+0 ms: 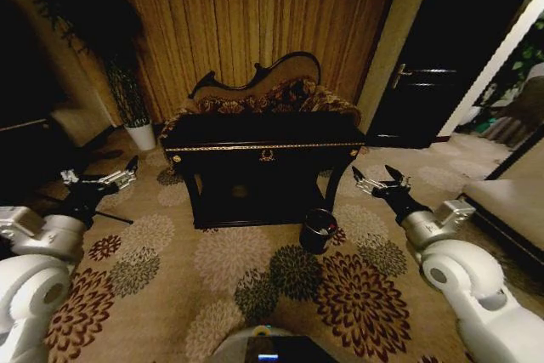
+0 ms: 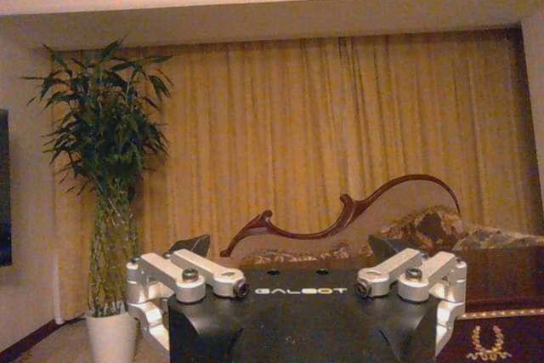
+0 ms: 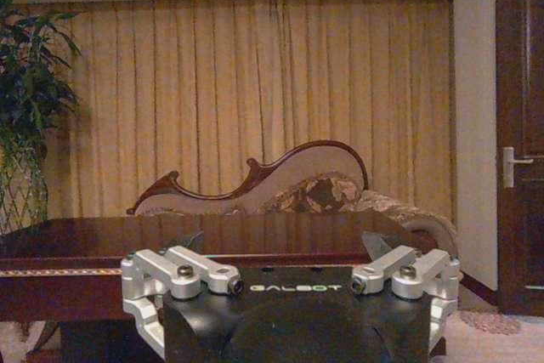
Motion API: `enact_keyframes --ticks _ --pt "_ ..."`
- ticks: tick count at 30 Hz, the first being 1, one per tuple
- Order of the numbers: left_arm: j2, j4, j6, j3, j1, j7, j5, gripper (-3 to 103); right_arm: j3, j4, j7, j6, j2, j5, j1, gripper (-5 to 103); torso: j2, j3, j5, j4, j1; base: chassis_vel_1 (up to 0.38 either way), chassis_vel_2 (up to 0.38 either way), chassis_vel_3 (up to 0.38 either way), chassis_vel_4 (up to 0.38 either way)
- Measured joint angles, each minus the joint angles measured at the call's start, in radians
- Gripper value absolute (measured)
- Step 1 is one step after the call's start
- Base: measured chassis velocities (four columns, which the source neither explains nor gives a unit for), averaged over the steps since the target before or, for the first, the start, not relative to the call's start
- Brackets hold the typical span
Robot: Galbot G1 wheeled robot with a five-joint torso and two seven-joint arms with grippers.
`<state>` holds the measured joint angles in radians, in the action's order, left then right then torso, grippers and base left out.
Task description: Move to the front of the table and place the trash on the table into the trash bin.
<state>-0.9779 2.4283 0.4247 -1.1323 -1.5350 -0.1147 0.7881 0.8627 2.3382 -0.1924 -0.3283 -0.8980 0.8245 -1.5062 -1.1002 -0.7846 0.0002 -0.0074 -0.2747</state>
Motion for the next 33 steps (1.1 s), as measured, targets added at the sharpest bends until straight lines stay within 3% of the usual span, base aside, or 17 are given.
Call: enact_keyframes --ticks 33 --pt "-0.016 0.028 0.0 -0.001 -0.018 -0.001 -0.006 100 0.035 -0.014 0.004 0.005 -0.007 0.017 -0.019 100 0.0 0.0 0.0001 0.0 0.0 0.167 -0.17 -0.163 0.17"
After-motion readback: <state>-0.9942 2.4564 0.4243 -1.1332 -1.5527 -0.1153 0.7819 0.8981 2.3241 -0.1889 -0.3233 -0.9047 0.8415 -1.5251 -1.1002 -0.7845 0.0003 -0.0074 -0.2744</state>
